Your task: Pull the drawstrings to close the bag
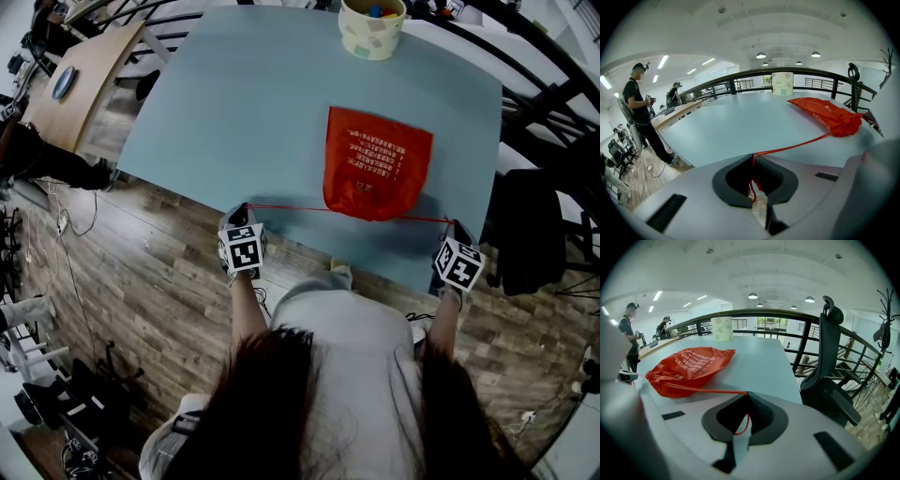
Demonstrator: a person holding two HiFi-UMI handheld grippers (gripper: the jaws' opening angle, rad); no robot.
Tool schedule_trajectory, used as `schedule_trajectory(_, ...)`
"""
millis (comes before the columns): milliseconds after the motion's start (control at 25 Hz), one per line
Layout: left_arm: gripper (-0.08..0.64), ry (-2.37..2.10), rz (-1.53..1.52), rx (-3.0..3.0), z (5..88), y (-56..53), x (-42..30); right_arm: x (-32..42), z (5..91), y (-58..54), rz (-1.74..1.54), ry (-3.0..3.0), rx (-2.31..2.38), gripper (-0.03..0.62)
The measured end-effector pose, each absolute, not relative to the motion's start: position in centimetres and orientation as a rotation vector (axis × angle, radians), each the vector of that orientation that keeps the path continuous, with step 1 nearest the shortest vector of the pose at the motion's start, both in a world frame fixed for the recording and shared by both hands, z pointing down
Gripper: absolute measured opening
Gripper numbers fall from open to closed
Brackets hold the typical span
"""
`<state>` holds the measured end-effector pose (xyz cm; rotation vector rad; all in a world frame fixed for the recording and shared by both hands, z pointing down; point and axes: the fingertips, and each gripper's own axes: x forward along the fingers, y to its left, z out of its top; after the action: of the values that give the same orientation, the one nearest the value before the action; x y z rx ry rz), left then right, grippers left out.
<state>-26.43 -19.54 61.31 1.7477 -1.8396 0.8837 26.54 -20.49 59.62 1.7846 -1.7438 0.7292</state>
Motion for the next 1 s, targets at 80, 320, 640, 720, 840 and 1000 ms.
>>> schedule_trajectory(80, 0.015, -1.846, 0.875, 1.750, 61.4, -19.5, -26.5, 26.7, 59.6, -20.4, 0.730, -1.743, 1.785, 0.026)
schedule_trajectory(320, 0.015, -1.840, 0.870, 1.740, 60.8, -19.3, -26.3, 26.8, 59.6, -20.2, 0.735, -1.749, 1.788, 0.026)
schedule_trajectory(640, 0.015, -1.762, 0.806, 1.798, 60.6, -18.7, -25.4, 26.7, 60.0, -19.6, 0.786, -1.763, 1.776, 0.026)
schedule_trajectory(720, 0.015, -1.745, 0.806, 1.808, 60.6, -18.7, -25.3, 26.5, 60.1, -19.7, 0.799, -1.780, 1.765, 0.026)
schedule_trajectory(840, 0.017, -1.696, 0.818, 1.851, 60.4, -18.6, -24.5, 26.3, 60.1, -19.6, 0.817, -1.794, 1.748, 0.026)
schedule_trajectory(1000, 0.017, -1.590, 0.845, 1.917, 60.5, -18.5, -23.0, 25.8, 60.4, -19.4, 0.841, -1.806, 1.712, 0.026)
